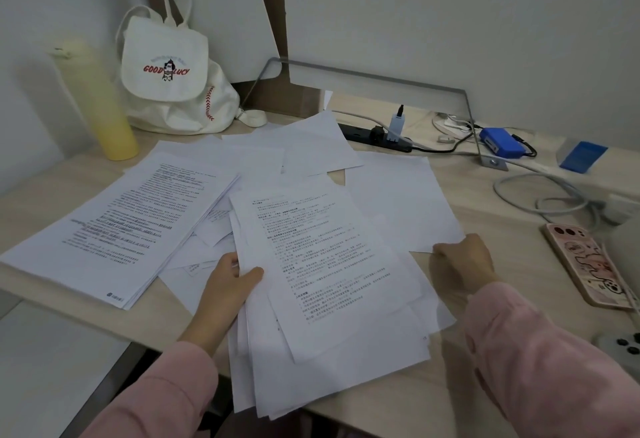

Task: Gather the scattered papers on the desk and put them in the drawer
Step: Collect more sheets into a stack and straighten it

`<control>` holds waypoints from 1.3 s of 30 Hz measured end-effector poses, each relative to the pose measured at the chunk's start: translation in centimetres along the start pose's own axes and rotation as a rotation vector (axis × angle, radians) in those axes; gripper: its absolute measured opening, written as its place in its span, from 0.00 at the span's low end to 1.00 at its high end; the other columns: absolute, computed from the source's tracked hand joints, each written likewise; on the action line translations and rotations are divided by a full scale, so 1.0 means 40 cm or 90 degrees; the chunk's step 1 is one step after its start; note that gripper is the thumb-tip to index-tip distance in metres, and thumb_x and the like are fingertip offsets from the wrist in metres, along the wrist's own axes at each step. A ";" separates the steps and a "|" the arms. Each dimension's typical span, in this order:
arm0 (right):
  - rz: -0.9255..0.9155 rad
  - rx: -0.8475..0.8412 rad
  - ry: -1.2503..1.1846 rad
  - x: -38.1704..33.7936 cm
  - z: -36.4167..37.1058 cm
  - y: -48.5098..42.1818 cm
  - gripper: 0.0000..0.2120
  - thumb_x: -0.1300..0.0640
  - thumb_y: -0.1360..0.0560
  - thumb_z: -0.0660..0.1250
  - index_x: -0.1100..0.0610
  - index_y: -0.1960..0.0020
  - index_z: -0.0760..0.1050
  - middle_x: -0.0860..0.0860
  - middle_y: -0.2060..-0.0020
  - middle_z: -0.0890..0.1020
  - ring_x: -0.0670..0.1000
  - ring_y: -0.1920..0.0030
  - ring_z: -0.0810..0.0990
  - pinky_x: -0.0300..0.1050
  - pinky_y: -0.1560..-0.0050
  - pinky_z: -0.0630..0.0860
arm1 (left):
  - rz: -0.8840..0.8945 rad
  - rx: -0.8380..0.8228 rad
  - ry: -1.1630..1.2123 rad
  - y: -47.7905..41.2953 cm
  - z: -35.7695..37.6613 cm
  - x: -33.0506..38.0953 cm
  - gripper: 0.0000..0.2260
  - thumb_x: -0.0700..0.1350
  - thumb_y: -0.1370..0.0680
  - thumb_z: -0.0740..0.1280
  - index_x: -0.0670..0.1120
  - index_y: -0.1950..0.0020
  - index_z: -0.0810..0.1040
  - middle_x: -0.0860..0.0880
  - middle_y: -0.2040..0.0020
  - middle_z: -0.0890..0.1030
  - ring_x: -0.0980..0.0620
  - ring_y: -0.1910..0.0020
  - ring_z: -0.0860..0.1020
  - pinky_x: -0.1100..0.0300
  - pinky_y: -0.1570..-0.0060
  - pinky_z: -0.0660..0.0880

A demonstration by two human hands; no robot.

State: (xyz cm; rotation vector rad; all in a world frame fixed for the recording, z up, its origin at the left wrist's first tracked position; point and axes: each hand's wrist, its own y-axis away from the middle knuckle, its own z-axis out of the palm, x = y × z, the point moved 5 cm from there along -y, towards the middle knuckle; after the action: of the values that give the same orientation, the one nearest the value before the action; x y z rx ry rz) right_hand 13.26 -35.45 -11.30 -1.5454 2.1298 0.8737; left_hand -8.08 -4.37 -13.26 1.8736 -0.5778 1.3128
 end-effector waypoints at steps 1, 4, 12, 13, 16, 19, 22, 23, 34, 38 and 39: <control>-0.029 0.003 -0.026 0.002 -0.004 0.006 0.17 0.60 0.28 0.66 0.67 0.42 0.72 0.63 0.44 0.78 0.60 0.50 0.75 0.51 0.48 0.71 | 0.000 -0.003 0.000 0.001 0.002 0.000 0.14 0.42 0.24 0.66 0.46 0.39 0.70 0.48 0.47 0.79 0.47 0.48 0.78 0.49 0.43 0.75; -0.080 0.072 -0.152 0.001 -0.045 0.036 0.12 0.63 0.26 0.62 0.65 0.44 0.74 0.62 0.52 0.79 0.55 0.57 0.77 0.45 0.55 0.70 | 0.003 -0.005 -0.006 -0.004 0.007 0.001 0.12 0.42 0.24 0.64 0.46 0.40 0.70 0.48 0.47 0.79 0.47 0.48 0.78 0.49 0.45 0.76; -0.345 0.273 -0.413 -0.085 -0.222 0.204 0.06 0.56 0.21 0.59 0.53 0.57 0.67 0.53 0.69 0.79 0.42 0.74 0.80 0.38 0.66 0.77 | 0.019 -0.012 -0.032 0.004 0.000 0.011 0.14 0.44 0.23 0.60 0.49 0.38 0.71 0.50 0.46 0.79 0.49 0.48 0.78 0.49 0.45 0.76; -0.392 0.275 -0.392 -0.100 -0.223 0.233 0.07 0.55 0.21 0.59 0.51 0.58 0.67 0.51 0.67 0.79 0.41 0.71 0.81 0.35 0.65 0.77 | 0.018 -0.011 -0.030 0.004 -0.003 0.006 0.14 0.44 0.23 0.60 0.49 0.38 0.71 0.50 0.46 0.79 0.49 0.48 0.78 0.49 0.44 0.76; -0.521 0.256 -0.252 -0.118 -0.184 0.311 0.04 0.57 0.22 0.59 0.52 0.55 0.70 0.43 0.64 0.79 0.41 0.63 0.82 0.36 0.64 0.76 | 0.025 -0.008 -0.027 0.004 -0.005 0.003 0.14 0.44 0.23 0.60 0.49 0.37 0.71 0.50 0.45 0.79 0.48 0.47 0.78 0.48 0.43 0.75; -0.600 0.204 -0.126 -0.092 -0.106 0.364 0.04 0.58 0.24 0.61 0.56 0.53 0.74 0.45 0.64 0.82 0.47 0.64 0.82 0.41 0.66 0.75 | 0.035 -0.009 -0.026 0.005 -0.009 0.005 0.14 0.44 0.23 0.60 0.48 0.37 0.71 0.50 0.45 0.78 0.48 0.47 0.78 0.48 0.43 0.75; -0.585 0.121 -0.036 -0.047 -0.013 0.385 0.02 0.58 0.24 0.64 0.55 0.55 0.76 0.48 0.64 0.83 0.47 0.63 0.82 0.30 0.66 0.70 | 0.036 -0.013 -0.017 0.001 -0.010 0.003 0.12 0.44 0.22 0.60 0.48 0.39 0.70 0.51 0.48 0.78 0.49 0.48 0.78 0.51 0.46 0.76; -0.573 0.097 -0.017 -0.032 0.015 0.391 0.02 0.58 0.25 0.65 0.54 0.55 0.76 0.47 0.64 0.83 0.47 0.63 0.82 0.27 0.65 0.69 | 0.036 -0.009 -0.019 -0.001 -0.011 0.002 0.11 0.44 0.22 0.59 0.48 0.40 0.70 0.51 0.50 0.78 0.49 0.49 0.77 0.53 0.48 0.76; -0.599 -0.058 0.036 -0.004 0.153 0.493 0.10 0.44 0.25 0.60 0.49 0.58 0.75 0.43 0.66 0.82 0.43 0.63 0.80 0.38 0.64 0.76 | 0.020 -0.036 0.055 -0.008 -0.008 0.001 0.16 0.58 0.22 0.58 0.51 0.37 0.68 0.52 0.44 0.75 0.50 0.45 0.75 0.56 0.43 0.71; -0.564 -0.229 -0.026 -0.026 0.167 0.524 0.06 0.49 0.25 0.64 0.48 0.59 0.76 0.41 0.62 0.82 0.43 0.65 0.81 0.34 0.61 0.75 | 0.057 -0.082 0.012 -0.016 -0.012 -0.015 0.30 0.58 0.34 0.72 0.51 0.34 0.71 0.52 0.40 0.79 0.53 0.44 0.78 0.54 0.41 0.74; -0.530 -0.244 -0.063 -0.030 0.160 0.520 0.06 0.50 0.24 0.64 0.48 0.59 0.77 0.41 0.61 0.83 0.43 0.66 0.82 0.37 0.60 0.76 | 0.053 -0.089 0.011 -0.016 -0.012 -0.016 0.29 0.54 0.33 0.71 0.49 0.34 0.70 0.51 0.40 0.79 0.53 0.44 0.78 0.56 0.43 0.75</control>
State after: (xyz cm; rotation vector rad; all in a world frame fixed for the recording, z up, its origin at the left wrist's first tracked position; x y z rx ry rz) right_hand -6.31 -26.01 -9.77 -2.2447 1.0769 1.0205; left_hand -8.13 -3.66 -13.99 1.7399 -0.7273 1.3059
